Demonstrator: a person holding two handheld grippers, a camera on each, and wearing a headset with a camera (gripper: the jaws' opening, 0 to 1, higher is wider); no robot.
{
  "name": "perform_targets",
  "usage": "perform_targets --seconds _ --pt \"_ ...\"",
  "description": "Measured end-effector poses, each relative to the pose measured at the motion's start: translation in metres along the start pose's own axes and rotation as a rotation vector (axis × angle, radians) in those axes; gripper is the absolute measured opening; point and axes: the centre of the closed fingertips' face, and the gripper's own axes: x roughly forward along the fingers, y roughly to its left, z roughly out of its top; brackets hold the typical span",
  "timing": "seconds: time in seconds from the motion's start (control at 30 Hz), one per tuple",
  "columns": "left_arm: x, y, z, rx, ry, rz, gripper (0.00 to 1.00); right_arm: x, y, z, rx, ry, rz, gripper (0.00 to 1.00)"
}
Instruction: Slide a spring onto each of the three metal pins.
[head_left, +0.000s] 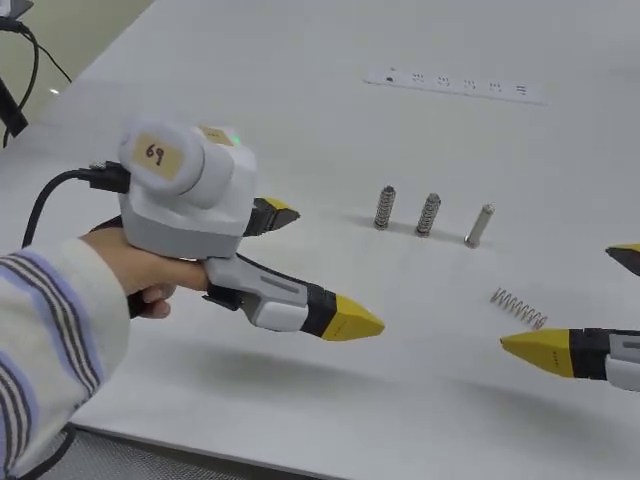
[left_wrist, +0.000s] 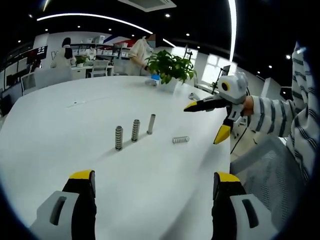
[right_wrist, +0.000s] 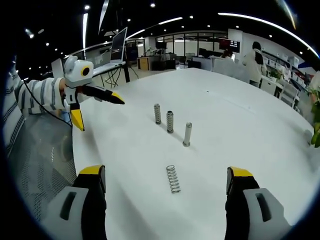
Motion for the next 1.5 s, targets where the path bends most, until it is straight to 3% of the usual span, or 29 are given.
perform_targets --seconds 0.27,0.4,0.53,0.97,1.1,1.4,1.5 --pt "0.001 0.001 0.004 0.019 0.006 0.000 0.89 -0.002 -0.001 -0.005 -0.001 0.015 -0.018 0.99" --pt "0.007 -0.002 0.009 0.072 0.021 -0.023 0.87 -0.004 0.001 -0.005 0.009 0.012 -0.013 0.99" --pt "0.022 -0.010 0.008 0.159 0.075 -0.074 0.84 -0.006 0.003 -0.003 0.005 0.001 -0.012 0.99" --pt "0.065 -0.026 0.016 0.235 0.118 -0.172 0.67 -0.009 0.004 -0.003 0.016 -0.006 -0.011 0.98" --pt "0.077 -0.033 0.018 0.252 0.134 -0.204 0.62 -0.007 0.012 -0.002 0.029 -0.019 0.013 0.97" --pt "0.102 -0.041 0.033 0.315 0.135 -0.239 0.54 -0.006 0.014 -0.005 0.035 -0.015 0.015 0.96" --pt "0.109 -0.043 0.032 0.334 0.167 -0.235 0.51 -0.007 0.014 -0.007 0.040 -0.016 0.013 0.96"
